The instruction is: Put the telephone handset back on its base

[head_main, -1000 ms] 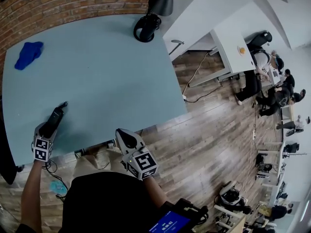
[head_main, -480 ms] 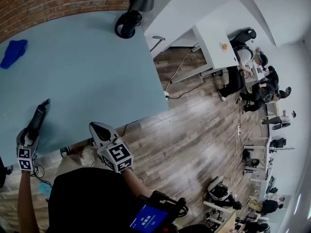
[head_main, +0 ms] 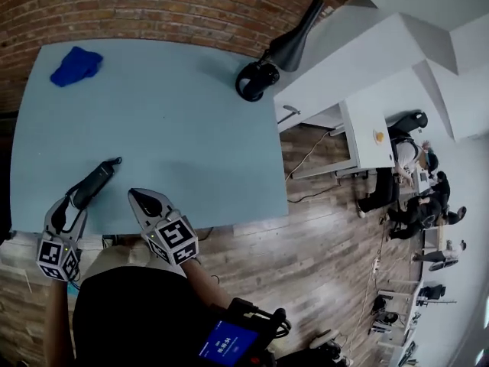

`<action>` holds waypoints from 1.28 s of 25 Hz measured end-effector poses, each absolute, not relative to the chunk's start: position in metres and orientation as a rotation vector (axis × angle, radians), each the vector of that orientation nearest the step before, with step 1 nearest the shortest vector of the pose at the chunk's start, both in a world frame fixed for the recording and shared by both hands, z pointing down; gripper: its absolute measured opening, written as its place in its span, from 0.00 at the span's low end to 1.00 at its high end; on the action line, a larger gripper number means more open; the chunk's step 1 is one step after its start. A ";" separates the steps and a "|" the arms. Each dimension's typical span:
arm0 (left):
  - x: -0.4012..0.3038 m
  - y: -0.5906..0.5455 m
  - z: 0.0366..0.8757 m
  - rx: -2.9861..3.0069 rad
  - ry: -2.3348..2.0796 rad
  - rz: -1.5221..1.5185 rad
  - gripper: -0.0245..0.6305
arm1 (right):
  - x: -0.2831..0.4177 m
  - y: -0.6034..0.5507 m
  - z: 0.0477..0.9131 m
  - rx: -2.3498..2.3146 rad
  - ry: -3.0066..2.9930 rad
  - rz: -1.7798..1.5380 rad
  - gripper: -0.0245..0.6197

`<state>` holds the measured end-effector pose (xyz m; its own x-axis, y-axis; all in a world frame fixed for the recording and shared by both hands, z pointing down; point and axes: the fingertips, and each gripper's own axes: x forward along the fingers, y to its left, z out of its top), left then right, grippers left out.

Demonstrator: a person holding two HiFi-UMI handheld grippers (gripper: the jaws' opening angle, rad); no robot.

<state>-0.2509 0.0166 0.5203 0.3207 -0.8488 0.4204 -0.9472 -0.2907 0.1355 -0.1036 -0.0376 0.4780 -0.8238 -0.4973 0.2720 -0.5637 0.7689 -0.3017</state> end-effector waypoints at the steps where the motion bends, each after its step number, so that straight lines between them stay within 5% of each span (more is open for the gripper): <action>1: -0.255 0.011 0.508 2.253 -1.629 0.357 0.45 | -0.118 -0.039 0.473 0.798 -2.804 0.529 0.06; 11: -0.295 -0.034 0.309 2.667 -1.804 0.121 0.45 | -0.226 -0.064 0.322 0.661 -3.089 0.107 0.07; 15: -0.300 -0.016 0.273 2.810 -1.801 0.053 0.21 | -0.243 -0.054 0.284 0.698 -3.165 0.140 0.06; 18: -0.305 -0.011 0.307 2.818 -1.717 0.095 0.08 | -0.254 -0.038 0.307 0.698 -3.120 0.128 0.06; 32: -0.323 0.021 0.501 2.599 -1.311 0.442 0.08 | -0.234 0.031 0.513 0.868 -2.689 0.473 0.06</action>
